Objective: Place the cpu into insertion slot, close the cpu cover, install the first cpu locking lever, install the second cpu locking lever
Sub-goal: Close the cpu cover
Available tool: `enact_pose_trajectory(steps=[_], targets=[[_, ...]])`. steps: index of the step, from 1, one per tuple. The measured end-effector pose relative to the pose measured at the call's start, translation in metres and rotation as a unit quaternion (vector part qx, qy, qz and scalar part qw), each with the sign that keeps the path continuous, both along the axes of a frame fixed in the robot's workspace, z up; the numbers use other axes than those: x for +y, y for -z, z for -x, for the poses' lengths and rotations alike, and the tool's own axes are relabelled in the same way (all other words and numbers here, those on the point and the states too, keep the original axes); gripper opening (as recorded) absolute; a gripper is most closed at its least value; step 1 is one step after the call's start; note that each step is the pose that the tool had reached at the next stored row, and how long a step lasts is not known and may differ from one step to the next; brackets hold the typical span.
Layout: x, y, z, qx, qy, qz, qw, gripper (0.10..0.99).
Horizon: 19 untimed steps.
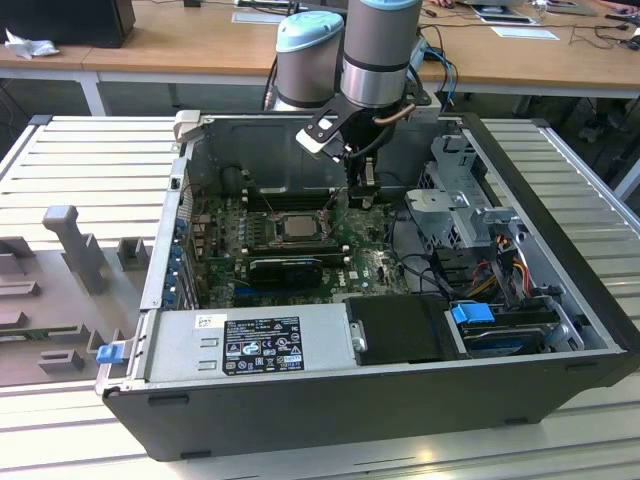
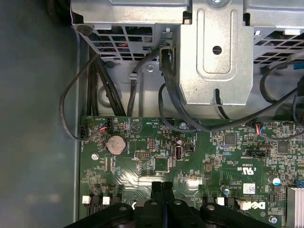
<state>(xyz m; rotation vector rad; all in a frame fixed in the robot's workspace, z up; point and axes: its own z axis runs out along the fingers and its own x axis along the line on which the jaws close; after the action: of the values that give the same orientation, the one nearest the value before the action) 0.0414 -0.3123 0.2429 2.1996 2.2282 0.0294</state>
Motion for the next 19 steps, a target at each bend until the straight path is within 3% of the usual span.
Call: enact_pose_trajectory(steps=[19], targets=[[0.0, 0.0, 0.0046, 0.0, 0.0, 0.0, 1.0, 0.106]])
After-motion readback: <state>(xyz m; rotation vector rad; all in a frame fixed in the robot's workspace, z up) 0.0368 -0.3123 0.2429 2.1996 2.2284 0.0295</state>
